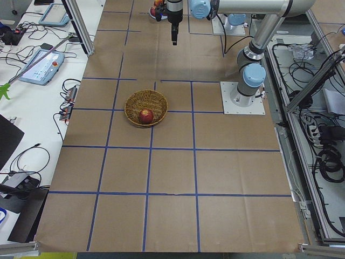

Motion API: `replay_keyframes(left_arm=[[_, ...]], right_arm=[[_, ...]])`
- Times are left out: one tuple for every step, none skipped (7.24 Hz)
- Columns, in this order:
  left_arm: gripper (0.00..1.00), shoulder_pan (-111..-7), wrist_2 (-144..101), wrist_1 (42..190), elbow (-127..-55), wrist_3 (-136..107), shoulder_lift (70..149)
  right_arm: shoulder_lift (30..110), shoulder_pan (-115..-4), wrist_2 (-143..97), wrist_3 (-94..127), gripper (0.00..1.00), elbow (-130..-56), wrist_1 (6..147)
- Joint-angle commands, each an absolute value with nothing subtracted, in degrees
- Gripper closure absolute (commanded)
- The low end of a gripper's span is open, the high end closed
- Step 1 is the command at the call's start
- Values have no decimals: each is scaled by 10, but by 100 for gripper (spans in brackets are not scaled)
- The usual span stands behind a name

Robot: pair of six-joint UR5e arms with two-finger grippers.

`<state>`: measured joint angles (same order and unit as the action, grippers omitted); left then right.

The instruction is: Transfer apple from basket to plate

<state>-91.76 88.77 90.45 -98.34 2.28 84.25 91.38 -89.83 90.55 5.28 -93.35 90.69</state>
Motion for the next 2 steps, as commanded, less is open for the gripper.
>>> replay_keyframes(left_arm=[[1,-918,888,904,-988,23,839],[1,-918,888,904,-988,23,840]], right_arm=[[915,-898,905,54,0,-933,907],[914,-898,904,54,0,-933,907]])
